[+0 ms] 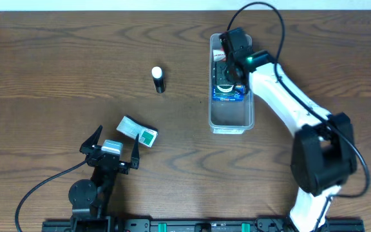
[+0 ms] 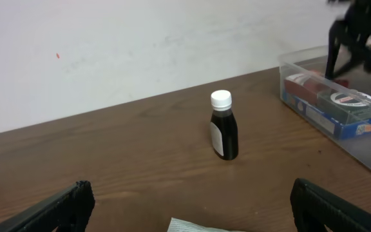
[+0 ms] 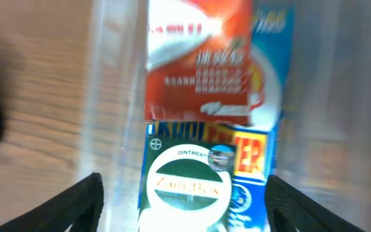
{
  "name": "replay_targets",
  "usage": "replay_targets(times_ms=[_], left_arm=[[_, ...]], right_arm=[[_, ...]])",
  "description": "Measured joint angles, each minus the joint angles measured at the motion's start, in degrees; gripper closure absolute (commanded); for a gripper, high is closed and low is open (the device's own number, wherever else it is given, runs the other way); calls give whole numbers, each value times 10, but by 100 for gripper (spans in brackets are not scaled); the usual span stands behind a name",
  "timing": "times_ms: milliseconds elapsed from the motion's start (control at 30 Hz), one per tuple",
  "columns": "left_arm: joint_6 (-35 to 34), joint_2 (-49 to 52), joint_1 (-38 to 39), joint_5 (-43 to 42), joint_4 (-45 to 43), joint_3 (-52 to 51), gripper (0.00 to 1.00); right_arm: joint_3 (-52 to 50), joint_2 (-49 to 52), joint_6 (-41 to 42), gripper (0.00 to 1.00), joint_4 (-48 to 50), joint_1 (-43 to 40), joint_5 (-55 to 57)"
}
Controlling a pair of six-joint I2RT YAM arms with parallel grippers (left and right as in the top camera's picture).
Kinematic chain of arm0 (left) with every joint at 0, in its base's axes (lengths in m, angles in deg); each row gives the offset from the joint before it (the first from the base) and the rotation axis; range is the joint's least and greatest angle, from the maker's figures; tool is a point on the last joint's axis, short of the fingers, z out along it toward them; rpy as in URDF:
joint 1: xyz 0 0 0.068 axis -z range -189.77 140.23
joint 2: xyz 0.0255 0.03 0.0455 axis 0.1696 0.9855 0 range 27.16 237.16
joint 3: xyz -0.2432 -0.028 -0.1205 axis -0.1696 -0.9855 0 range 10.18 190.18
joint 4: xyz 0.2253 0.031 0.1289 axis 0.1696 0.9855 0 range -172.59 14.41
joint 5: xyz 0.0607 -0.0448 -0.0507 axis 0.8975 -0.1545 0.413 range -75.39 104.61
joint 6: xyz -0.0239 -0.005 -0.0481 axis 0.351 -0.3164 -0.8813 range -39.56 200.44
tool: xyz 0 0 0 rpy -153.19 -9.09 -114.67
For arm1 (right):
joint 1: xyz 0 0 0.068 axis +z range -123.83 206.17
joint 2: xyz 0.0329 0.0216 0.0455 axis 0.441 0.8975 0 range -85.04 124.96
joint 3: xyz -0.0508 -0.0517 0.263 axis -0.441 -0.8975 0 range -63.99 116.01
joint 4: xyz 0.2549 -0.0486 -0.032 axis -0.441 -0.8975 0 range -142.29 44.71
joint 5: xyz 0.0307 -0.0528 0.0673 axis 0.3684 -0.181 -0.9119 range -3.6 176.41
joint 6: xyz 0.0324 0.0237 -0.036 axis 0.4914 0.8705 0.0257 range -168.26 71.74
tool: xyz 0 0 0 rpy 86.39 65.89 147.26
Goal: Pack container
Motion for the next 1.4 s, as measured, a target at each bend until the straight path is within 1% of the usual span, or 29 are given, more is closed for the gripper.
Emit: replay_targets(times_ms=[133,300,467,600,800,967,1067,1400], left_arm=[[0,0,0,0,0,0,2],[0,0,0,0,0,0,2],[0,0,0,0,0,0,2],[0,0,0,0,0,0,2],[0,0,0,0,0,0,2],[0,0,0,0,0,0,2],[0,0,0,0,0,0,2],[0,0,0,0,0,0,2]], right_arm=[[10,-79,-13,10,-16,-32,5],[28,-179,-28,1,-74,-137,14],[31,-203,-37,1,-147,-233,24],[2,-194,-43,1,-158,-282,26],[-47,-189,-49,1,-135,-320,26],[-49,-189,-50,1,-138,-339,30],[-49,-189,-50,1,-161,-347,35],[-50,-189,-50,1,-168,-347,37]])
